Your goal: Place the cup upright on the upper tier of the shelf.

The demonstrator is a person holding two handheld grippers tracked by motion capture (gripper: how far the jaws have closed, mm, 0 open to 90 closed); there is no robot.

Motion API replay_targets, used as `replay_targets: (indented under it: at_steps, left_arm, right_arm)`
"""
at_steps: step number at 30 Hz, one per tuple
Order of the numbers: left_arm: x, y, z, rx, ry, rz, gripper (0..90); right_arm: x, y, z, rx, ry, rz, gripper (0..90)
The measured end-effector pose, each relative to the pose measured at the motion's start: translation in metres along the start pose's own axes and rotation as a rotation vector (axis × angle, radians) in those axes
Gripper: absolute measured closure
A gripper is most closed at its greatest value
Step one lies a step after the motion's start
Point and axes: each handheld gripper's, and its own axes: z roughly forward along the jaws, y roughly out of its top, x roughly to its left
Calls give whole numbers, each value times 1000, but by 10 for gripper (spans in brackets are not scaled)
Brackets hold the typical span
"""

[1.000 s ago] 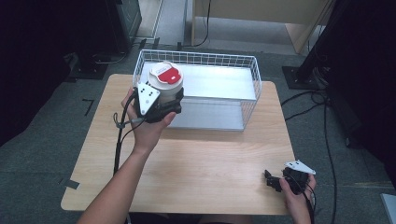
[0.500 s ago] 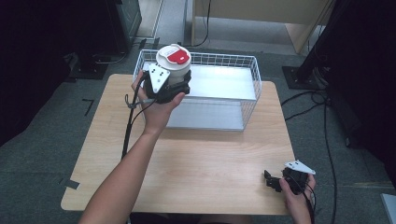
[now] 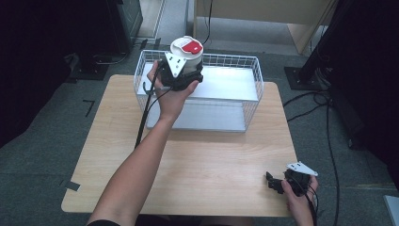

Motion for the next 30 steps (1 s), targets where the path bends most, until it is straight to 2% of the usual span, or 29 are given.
replay_targets:
  at_steps: [6, 10, 15, 20, 24, 28, 30]
  left_arm:
    - [0, 0, 4, 1, 18, -8, 91]
    - [3, 0, 3, 4, 3, -21, 91]
    - [5, 0, 2, 11, -19, -18, 89]
    - [10, 0, 2, 25, -34, -58, 86]
    - [12, 0, 1, 41, -57, -49, 55]
    - [11, -1, 0, 59, -53, -36, 0]
    - [11, -1, -1, 65, -53, -40, 0]
  right_arm:
    - [0, 0, 0, 2, 1, 0, 0]
    - [0, 0, 0, 2, 1, 0, 0]
    - [0, 0, 0, 1, 1, -1, 0]
    - [0, 0, 0, 1, 1, -1, 0]
    - [0, 0, 0, 1, 1, 0, 0]
    - [0, 0, 0, 1, 1, -1, 0]
    - [0, 0, 0, 1, 1, 1, 0]
